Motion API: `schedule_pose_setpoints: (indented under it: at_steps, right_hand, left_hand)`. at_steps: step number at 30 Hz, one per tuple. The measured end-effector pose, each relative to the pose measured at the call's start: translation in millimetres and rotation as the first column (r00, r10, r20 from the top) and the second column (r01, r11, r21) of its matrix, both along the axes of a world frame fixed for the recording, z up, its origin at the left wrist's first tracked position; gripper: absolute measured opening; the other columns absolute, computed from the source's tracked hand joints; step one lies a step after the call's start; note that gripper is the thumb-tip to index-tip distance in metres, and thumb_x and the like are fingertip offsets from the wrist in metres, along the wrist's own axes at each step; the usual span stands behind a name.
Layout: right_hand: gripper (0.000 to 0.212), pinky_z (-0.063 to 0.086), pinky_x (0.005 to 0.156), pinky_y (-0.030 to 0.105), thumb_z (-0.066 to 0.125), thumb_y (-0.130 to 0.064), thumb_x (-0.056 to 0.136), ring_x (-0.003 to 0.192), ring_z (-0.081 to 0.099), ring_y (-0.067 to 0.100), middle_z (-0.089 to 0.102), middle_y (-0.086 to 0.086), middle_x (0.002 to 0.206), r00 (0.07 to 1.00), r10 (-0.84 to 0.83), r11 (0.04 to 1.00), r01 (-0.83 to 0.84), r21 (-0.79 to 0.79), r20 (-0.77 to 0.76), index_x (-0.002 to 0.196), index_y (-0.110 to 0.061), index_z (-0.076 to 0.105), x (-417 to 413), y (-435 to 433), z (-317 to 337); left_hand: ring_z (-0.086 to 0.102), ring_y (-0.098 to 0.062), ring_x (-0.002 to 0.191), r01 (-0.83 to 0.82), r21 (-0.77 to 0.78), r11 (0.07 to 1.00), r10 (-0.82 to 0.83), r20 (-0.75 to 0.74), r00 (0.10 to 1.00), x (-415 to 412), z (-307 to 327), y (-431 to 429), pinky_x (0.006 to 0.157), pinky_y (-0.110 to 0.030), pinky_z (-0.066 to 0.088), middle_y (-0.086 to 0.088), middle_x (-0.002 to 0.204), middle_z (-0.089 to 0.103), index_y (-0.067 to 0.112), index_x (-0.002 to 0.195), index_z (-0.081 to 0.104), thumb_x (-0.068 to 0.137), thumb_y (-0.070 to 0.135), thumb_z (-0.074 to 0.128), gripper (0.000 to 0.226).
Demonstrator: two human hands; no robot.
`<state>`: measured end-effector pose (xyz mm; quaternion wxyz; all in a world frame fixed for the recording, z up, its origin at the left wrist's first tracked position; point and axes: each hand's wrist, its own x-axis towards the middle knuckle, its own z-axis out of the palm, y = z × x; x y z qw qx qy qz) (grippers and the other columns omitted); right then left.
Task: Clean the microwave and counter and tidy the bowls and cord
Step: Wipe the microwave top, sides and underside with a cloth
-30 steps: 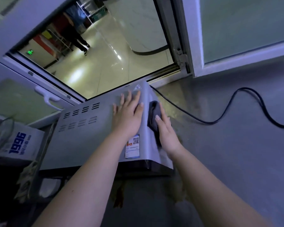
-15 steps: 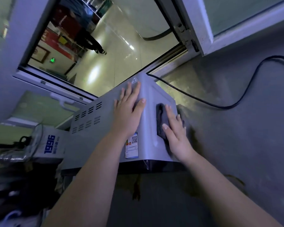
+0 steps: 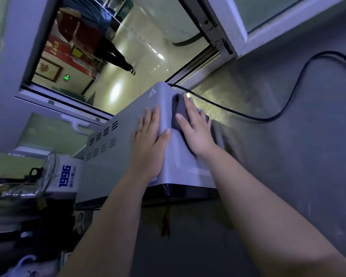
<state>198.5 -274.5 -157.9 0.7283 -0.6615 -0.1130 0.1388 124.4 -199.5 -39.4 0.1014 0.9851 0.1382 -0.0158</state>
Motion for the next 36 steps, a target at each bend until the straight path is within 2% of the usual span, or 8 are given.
schedule_pose_setpoints:
  at_steps: [6,12,17,20,24,28,32,36]
  right_hand:
    - [0.076,-0.002,0.116,0.056,0.022,-0.079,0.074,0.148,0.006,0.028,0.011,-0.019,0.159,0.982,-0.028,1.000,0.027,-0.008,-0.187,0.146,-0.056,0.011,22.4,7.0,-51.0]
    - [0.064,-0.006,0.117,0.047,0.023,-0.073,0.078,0.149,-0.004,0.023,0.003,-0.022,0.159,0.991,0.029,0.998,-0.021,0.058,-0.131,0.137,-0.066,0.000,-49.1,-16.8,-64.7]
    - [0.059,-0.006,0.120,0.046,0.023,-0.071,0.083,0.148,-0.007,0.013,0.001,-0.026,0.158,0.996,0.027,0.999,-0.025,0.031,-0.087,0.137,-0.064,-0.001,-116.6,-35.6,-72.8]
    - [0.058,-0.008,0.119,0.046,0.020,-0.074,0.080,0.148,-0.009,0.018,-0.003,-0.028,0.157,0.990,0.017,1.000,-0.018,-0.006,-0.140,0.132,-0.070,-0.006,-123.8,-36.7,-50.3]
    - [0.057,-0.011,0.118,0.042,0.021,-0.073,0.082,0.147,-0.015,0.016,-0.005,-0.026,0.158,0.999,0.043,0.999,-0.042,0.007,-0.012,0.129,-0.074,-0.011,-128.6,-37.5,-16.9]
    - [0.058,-0.010,0.119,0.044,0.022,-0.075,0.085,0.147,-0.015,0.013,-0.003,-0.024,0.159,0.998,0.023,1.000,-0.024,0.017,0.057,0.134,-0.070,-0.009,-126.0,-36.1,-36.4]
    - [0.060,-0.003,0.118,0.053,0.021,-0.073,0.085,0.149,-0.008,0.014,-0.001,-0.022,0.159,0.998,0.036,0.999,-0.038,-0.031,-0.059,0.138,-0.063,-0.006,-116.0,-39.4,-77.5]
    - [0.059,-0.005,0.118,0.054,0.021,-0.072,0.084,0.148,-0.011,0.017,-0.002,-0.023,0.159,0.997,0.055,0.998,-0.056,-0.030,-0.052,0.135,-0.067,-0.009,-119.8,-42.2,-58.4]
  left_hand:
    - [-0.005,-0.001,0.146,-0.024,-0.059,0.998,0.025,0.030,0.999,-1.2,-0.3,-4.0,0.120,-0.043,0.001,0.014,0.161,0.001,0.037,0.152,0.011,0.089,0.046,0.033,0.067]
    - [-0.003,-0.001,0.146,-0.030,-0.038,0.999,0.032,0.034,0.999,-2.3,0.8,-7.2,0.120,-0.043,0.001,0.015,0.161,0.002,0.037,0.152,0.012,0.089,0.045,0.033,0.067]
    - [-0.003,-0.004,0.147,-0.033,-0.023,0.999,0.034,0.028,0.999,-2.5,1.1,-7.5,0.120,-0.039,-0.001,0.013,0.162,0.002,0.036,0.153,0.011,0.090,0.044,0.033,0.068]
    - [-0.003,-0.004,0.147,-0.035,-0.036,0.999,0.036,0.031,0.999,-2.5,0.9,-7.3,0.119,-0.036,-0.003,0.013,0.161,0.002,0.036,0.153,0.011,0.089,0.045,0.032,0.068]
    - [-0.004,-0.004,0.147,-0.027,-0.044,0.999,0.029,0.044,0.999,-1.6,-0.7,-4.5,0.119,-0.036,-0.003,0.013,0.161,0.002,0.035,0.153,0.012,0.090,0.045,0.030,0.067]
    - [-0.004,-0.006,0.147,-0.030,-0.031,0.999,0.031,0.040,0.999,-1.2,-1.8,-4.1,0.116,-0.032,-0.004,0.012,0.162,0.001,0.034,0.154,0.012,0.090,0.045,0.029,0.067]
    - [-0.003,-0.006,0.147,-0.038,-0.059,0.998,0.040,0.042,0.998,-2.7,0.0,-6.6,0.118,-0.036,-0.003,0.013,0.161,0.002,0.035,0.153,0.013,0.090,0.043,0.030,0.066]
    - [-0.002,-0.008,0.148,-0.036,-0.045,0.998,0.038,0.052,0.998,-2.7,1.2,-8.3,0.119,-0.040,-0.003,0.010,0.162,0.004,0.034,0.153,0.014,0.089,0.043,0.030,0.066]
